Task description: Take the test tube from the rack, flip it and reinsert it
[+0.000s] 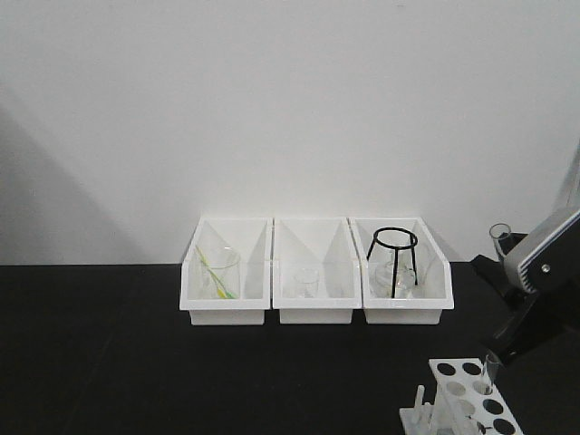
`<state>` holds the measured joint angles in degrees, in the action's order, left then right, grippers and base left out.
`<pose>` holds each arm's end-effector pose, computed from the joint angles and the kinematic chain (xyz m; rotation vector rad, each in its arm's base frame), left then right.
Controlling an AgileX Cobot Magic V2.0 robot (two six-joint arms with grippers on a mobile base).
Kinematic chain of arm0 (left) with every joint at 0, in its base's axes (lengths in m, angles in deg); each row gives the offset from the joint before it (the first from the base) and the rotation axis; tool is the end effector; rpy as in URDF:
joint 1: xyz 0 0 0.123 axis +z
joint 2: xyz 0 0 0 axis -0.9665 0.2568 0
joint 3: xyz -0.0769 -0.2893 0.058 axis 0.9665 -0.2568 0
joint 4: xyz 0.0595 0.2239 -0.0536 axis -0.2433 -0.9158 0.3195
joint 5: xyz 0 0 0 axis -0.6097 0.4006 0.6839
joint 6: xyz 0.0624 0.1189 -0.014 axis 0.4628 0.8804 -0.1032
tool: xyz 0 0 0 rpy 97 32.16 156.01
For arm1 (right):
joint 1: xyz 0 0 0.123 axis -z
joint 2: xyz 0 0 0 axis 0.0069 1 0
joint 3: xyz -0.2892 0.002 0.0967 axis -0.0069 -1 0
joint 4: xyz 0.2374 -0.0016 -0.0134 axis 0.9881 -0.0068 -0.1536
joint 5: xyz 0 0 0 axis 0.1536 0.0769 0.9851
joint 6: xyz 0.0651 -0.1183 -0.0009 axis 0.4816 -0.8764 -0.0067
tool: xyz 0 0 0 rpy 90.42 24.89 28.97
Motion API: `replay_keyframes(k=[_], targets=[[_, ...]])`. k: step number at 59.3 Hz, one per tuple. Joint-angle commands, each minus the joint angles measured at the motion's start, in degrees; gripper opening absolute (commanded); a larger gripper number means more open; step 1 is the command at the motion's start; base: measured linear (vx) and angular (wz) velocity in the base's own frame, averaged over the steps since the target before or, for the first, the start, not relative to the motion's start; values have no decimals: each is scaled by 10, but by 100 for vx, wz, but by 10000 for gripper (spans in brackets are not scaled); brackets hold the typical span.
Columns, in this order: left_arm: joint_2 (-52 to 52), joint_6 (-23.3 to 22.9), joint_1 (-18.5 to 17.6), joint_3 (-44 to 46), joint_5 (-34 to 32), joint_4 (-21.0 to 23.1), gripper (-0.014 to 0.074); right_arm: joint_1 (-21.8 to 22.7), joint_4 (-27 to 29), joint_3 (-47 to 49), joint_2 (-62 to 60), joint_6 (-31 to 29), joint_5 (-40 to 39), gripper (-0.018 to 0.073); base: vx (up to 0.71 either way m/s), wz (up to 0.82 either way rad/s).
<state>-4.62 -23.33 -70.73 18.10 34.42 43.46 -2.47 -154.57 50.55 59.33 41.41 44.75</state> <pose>0.0628 0.0067 0.1675 -0.1794 1.7794 -0.0142 0.2944 0.0462 0.3453 -0.8381 1.5636 -0.2666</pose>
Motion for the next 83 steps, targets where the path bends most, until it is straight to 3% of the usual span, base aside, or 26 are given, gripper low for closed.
replay_keyframes(k=[1,11,25,58,67,77,83], targets=[[-7,0,-4,0,-49,3,-6,2,-97,31,-16,-4,-5,127,0,0],[-7,0,-4,0,-49,3,-6,2,-226,39,-16,-5,26,127,0,0],[-7,0,-4,0,-49,3,-6,2,-343,39,-16,-8,65,127,0,0],[-7,0,-4,0,-49,3,-6,2,-317,39,-16,29,68,127,0,0],[-7,0,-4,0,-49,3,-6,2,-268,39,-16,87,68,127,0,0],[-7,0,-4,0,-49,3,-6,2,-252,39,-16,129,58,127,0,0],[-7,0,-4,0,-49,3,-6,3,-175,39,-16,147,63,127,0,0]])
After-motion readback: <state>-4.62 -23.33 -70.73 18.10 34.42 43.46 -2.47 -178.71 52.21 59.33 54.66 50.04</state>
